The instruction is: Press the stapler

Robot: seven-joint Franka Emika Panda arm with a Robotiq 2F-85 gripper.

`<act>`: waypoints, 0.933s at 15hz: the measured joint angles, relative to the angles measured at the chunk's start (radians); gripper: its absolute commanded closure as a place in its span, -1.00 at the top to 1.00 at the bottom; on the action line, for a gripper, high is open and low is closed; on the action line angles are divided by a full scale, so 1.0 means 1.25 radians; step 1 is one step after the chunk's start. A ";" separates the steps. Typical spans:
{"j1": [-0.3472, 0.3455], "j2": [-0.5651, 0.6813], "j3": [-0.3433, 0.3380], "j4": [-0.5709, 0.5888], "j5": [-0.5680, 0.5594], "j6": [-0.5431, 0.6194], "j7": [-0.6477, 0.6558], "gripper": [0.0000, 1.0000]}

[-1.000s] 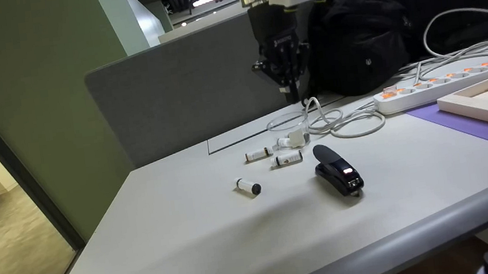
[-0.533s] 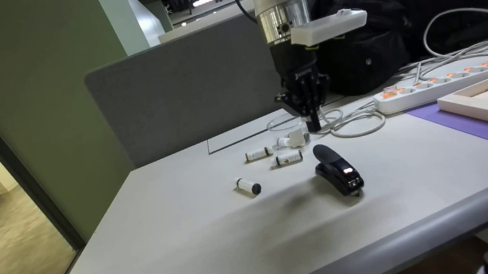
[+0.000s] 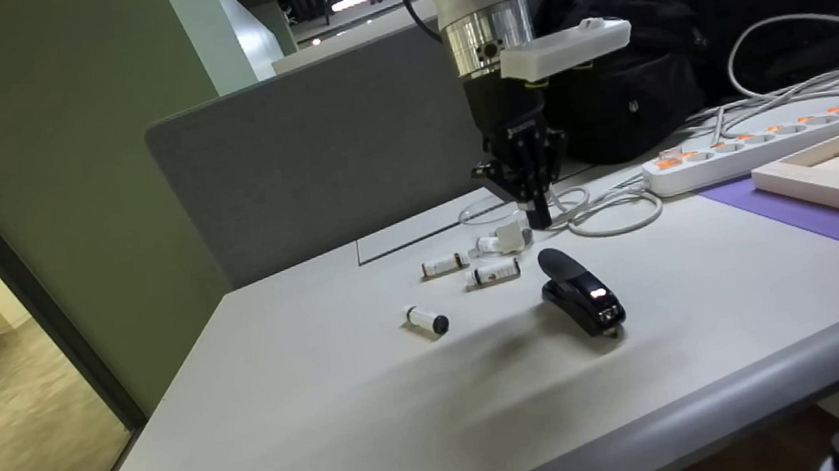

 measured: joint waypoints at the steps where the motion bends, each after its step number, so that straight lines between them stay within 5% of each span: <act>1: 0.000 0.001 0.000 0.000 0.000 0.000 -0.001 -1.00; 14: 0.029 0.090 -0.051 0.009 -0.003 0.069 -0.020 -1.00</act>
